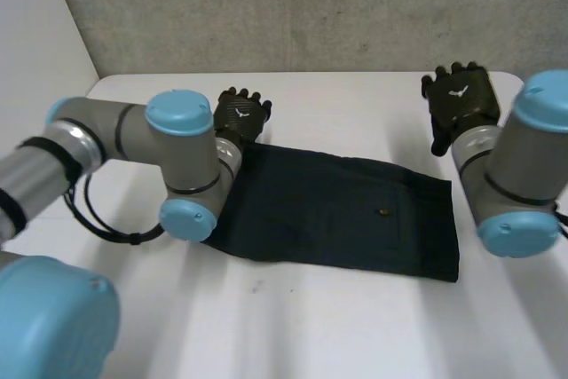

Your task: Fold the shorts.

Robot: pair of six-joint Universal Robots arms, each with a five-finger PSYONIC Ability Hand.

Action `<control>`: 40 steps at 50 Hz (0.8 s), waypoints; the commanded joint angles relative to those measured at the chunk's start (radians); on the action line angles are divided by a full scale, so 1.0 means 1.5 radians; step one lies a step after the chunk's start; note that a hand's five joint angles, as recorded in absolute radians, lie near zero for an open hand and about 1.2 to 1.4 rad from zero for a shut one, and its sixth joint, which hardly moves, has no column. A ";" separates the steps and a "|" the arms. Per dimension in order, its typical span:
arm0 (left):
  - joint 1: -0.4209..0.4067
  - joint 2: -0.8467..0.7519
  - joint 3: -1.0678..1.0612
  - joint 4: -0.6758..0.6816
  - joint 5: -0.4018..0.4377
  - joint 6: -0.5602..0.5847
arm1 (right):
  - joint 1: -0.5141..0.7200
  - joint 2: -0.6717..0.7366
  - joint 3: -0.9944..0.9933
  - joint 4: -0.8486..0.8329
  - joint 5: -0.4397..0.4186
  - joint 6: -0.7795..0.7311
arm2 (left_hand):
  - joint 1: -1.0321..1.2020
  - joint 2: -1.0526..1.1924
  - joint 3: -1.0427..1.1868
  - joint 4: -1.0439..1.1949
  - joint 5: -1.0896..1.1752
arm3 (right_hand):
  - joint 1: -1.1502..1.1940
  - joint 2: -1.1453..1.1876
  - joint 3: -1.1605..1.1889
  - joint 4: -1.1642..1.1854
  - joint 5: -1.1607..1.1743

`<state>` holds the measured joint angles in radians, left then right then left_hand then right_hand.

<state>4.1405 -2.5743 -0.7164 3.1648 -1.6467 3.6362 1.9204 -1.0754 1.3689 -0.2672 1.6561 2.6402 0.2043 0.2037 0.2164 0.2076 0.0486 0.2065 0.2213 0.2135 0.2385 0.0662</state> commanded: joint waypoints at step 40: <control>0.083 0.483 -0.722 0.108 0.073 -0.229 | -0.112 -0.100 0.411 -0.066 -0.144 0.125 | -0.020 -0.019 -0.028 -0.022 -0.032 | 0.793 0.783 0.789 0.772 0.770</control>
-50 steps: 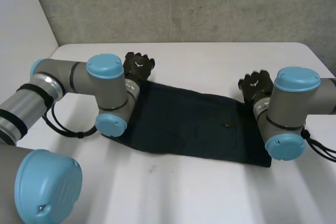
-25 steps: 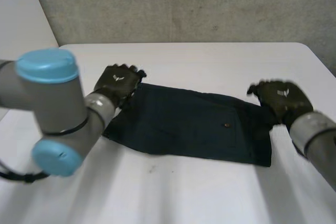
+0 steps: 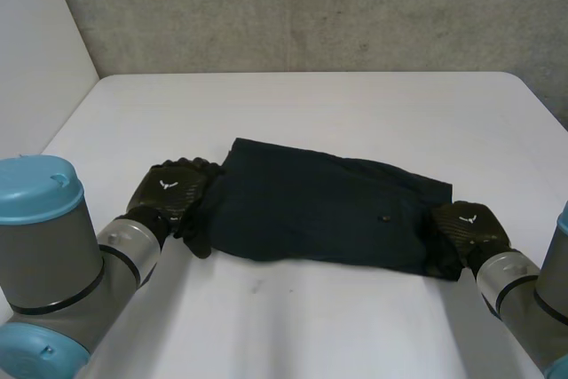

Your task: Fold the shorts.

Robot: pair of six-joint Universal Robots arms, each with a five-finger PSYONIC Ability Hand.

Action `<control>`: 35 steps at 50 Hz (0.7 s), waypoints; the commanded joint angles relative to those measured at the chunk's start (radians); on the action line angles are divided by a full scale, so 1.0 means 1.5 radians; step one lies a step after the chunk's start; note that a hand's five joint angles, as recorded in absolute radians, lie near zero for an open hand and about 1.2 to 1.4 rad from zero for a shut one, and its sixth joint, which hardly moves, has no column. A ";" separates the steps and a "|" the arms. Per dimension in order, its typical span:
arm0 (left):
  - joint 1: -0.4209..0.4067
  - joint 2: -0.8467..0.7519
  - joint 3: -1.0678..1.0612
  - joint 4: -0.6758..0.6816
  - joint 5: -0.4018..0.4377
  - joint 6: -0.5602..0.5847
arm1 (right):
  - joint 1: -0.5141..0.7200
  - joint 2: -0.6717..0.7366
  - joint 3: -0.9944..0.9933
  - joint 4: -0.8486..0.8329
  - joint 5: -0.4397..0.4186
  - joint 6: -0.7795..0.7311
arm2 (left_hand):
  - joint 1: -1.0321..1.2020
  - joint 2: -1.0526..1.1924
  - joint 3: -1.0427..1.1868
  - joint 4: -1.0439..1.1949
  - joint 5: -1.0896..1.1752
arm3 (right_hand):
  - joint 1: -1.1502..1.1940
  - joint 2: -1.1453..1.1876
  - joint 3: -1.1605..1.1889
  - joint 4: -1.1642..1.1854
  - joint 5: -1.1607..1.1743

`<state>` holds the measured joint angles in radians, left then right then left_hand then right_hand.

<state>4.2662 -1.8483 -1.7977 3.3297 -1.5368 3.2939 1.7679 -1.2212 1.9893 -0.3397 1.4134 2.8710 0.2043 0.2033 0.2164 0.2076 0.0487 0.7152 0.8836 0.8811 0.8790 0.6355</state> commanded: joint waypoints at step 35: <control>0.031 0.058 -0.006 -0.001 -0.002 -0.002 | 0.422 0.166 -0.400 0.126 -0.051 -0.539 | -0.020 -0.019 -0.028 -0.022 -0.032 | 0.454 0.342 0.343 0.345 0.391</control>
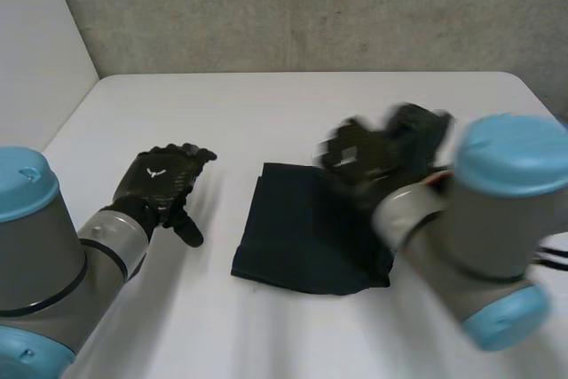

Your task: Fold the shorts.

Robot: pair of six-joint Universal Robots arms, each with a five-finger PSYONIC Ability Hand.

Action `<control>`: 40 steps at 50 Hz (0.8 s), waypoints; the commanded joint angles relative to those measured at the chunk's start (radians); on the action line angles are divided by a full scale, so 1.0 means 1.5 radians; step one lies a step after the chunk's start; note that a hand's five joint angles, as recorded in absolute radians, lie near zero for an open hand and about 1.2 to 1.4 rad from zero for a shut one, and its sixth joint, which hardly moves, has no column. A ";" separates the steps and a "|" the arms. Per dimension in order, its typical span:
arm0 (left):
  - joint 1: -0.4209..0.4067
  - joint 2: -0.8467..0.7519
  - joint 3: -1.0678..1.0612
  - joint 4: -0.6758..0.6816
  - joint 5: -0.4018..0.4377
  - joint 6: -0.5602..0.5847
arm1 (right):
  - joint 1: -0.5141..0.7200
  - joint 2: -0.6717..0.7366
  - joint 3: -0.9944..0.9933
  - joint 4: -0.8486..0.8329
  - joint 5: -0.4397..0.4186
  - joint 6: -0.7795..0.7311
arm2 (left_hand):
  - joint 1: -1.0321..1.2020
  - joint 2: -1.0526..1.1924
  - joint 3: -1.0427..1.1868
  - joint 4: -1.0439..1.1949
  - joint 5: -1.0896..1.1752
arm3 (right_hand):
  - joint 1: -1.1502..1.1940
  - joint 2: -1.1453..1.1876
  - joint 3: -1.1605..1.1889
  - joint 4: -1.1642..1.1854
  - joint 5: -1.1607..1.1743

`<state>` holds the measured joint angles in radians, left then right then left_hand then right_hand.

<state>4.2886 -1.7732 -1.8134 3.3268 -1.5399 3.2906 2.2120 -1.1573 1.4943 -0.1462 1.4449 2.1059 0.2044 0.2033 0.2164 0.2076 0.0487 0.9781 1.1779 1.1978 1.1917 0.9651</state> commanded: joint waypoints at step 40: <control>-0.098 -0.273 0.343 -0.188 -0.008 -0.115 | -0.057 0.139 -0.180 0.219 -0.051 0.651 | -0.020 -0.019 -0.028 -0.022 -0.032 | -0.536 -0.669 -0.682 -0.678 -0.643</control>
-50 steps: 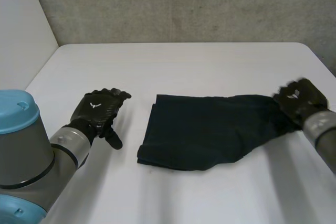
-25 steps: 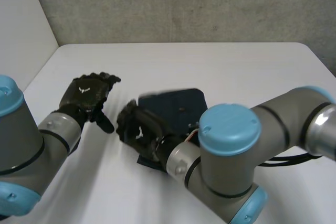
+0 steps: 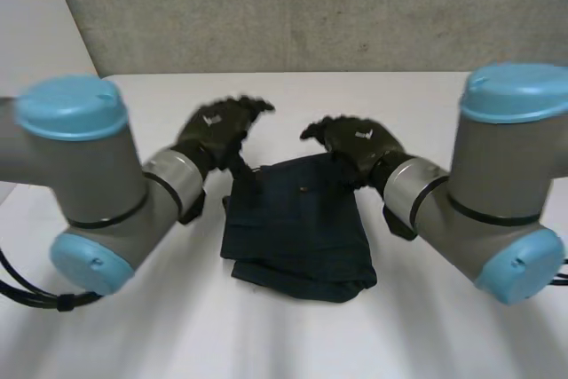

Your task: Fold the shorts.

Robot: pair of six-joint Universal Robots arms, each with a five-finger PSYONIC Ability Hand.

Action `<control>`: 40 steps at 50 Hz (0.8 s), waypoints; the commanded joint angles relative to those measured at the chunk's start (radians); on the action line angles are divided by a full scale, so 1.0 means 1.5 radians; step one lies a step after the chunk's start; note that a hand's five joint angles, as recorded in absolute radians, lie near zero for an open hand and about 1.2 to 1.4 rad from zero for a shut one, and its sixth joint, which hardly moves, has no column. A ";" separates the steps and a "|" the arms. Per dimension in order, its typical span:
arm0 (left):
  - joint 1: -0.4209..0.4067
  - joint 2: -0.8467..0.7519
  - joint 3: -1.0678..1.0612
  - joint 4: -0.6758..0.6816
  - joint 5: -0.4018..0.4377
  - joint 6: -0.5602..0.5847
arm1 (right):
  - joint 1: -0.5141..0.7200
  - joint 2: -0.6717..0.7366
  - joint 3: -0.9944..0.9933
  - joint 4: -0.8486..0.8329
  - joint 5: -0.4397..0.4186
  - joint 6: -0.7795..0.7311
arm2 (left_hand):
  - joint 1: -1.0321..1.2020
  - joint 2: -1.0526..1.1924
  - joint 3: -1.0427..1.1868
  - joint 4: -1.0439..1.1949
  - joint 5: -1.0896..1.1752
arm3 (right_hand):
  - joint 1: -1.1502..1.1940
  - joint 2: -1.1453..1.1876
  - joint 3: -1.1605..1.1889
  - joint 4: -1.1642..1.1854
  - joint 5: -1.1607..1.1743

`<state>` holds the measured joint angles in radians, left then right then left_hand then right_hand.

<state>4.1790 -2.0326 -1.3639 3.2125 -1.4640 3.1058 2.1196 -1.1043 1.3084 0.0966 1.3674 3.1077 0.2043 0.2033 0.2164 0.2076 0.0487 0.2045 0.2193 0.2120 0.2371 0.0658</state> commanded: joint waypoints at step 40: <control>0.083 0.208 0.141 -0.319 -0.105 0.094 | -0.078 -0.211 -0.056 0.074 0.254 -0.121 | -0.020 -0.019 -0.028 -0.022 -0.032 | -0.020 -0.030 -0.025 -0.042 -0.044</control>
<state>4.2203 -1.8232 -1.2451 2.9218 -1.6229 3.2517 2.0477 -1.3159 1.2879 0.0751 1.5986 2.9257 0.1828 0.1958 0.2136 0.2076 0.0457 0.1933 0.2194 0.2051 0.2320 0.0574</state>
